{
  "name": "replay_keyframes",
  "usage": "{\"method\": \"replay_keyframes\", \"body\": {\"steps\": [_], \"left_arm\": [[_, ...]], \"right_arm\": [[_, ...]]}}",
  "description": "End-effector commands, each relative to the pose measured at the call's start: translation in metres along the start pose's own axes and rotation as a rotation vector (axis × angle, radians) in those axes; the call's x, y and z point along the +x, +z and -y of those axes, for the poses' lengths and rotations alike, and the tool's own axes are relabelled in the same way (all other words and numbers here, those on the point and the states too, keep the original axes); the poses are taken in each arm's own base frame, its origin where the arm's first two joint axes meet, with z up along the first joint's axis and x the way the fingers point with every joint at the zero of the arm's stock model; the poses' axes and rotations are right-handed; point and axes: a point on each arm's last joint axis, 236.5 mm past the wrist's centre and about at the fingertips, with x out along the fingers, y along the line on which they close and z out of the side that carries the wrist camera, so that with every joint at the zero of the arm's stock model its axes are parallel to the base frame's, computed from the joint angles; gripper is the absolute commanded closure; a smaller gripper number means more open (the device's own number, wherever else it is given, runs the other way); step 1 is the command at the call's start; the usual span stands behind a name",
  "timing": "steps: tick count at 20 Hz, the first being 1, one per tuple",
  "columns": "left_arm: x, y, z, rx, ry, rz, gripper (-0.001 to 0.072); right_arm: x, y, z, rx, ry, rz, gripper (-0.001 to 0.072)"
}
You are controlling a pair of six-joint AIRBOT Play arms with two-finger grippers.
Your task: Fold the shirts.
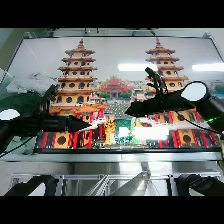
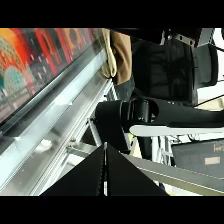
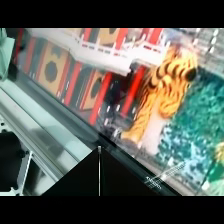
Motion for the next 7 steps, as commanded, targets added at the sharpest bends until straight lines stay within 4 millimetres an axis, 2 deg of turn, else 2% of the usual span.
{"method": "replay_keyframes", "body": {"steps": [1, 7], "left_arm": [[0.0012, -0.0003, -0.0071, -0.006, 0.026, 0.022, 0.0710], [0.0013, 0.0009, -0.0082, -0.006, 0.031, 0.027, 0.0710]], "right_arm": [[0.0075, -0.0026, -0.0006, -0.004, -0.002, -0.002, 0.0689], [0.0078, -0.0026, -0.0003, -0.003, -0.003, -0.002, 0.0689]]}}
